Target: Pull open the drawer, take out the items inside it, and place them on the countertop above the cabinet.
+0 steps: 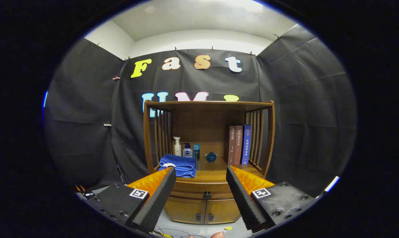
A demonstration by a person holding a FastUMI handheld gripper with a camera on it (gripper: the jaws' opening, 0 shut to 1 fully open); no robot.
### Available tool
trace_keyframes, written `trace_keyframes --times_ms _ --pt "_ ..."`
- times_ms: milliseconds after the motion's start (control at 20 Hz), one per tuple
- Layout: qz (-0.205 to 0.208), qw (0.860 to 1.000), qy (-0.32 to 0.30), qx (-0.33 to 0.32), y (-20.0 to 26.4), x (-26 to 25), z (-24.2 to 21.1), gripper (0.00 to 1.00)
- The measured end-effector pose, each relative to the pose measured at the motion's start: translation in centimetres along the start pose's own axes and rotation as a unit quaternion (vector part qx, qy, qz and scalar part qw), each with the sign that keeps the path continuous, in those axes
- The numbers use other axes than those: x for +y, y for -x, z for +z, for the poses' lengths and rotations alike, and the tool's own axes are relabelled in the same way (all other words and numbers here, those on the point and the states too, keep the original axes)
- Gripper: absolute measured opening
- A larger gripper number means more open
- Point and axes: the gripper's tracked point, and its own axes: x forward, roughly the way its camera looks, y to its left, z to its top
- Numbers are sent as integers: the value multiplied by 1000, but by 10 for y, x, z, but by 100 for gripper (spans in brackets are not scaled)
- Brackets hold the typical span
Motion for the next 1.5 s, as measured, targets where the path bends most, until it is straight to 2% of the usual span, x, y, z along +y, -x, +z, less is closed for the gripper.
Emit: trace_keyframes --times_ms 1150,1500 --pt "2 1000 1 4 -1 2 -5 98" --pt "3 1000 -2 4 -28 -2 -41 98"
